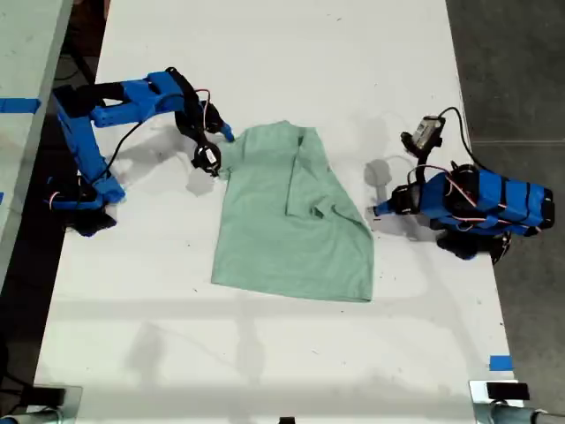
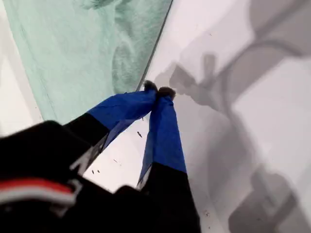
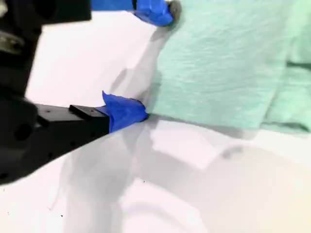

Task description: Fold t shirt

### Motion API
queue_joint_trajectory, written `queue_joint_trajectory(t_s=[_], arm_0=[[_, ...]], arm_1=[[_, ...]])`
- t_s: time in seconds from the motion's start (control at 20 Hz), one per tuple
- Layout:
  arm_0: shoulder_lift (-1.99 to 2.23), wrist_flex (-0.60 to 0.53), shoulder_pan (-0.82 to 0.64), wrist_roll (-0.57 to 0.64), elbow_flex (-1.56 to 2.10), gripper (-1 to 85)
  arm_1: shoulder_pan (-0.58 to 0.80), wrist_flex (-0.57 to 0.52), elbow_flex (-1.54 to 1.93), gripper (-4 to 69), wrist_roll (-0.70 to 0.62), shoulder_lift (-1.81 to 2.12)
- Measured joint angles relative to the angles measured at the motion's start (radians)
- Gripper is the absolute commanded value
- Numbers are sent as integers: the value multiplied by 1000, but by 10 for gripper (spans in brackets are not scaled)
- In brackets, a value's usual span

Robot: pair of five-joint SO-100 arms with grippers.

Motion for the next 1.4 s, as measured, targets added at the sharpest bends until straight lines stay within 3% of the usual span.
queue_joint_trajectory(t_s=[0.45,0.5,0.65,0.85,0.95,1.2,1.4], arm_0=[[132,14,114,-61,63,241],[94,6,110,-61,64,220],[11,-14,112,-63,60,23],[-9,-3,104,-63,46,-2],[9,71,103,-61,-21,-2],[-35,411,163,-61,-454,-2],[-189,459,293,-72,-772,-2]], arm_1=[[-2,0,0,8,0,0],[-2,0,0,8,0,0],[-6,0,0,8,0,0],[-9,0,0,8,0,0],[-9,0,0,8,0,0],[-9,0,0,8,0,0],[-9,0,0,8,0,0]])
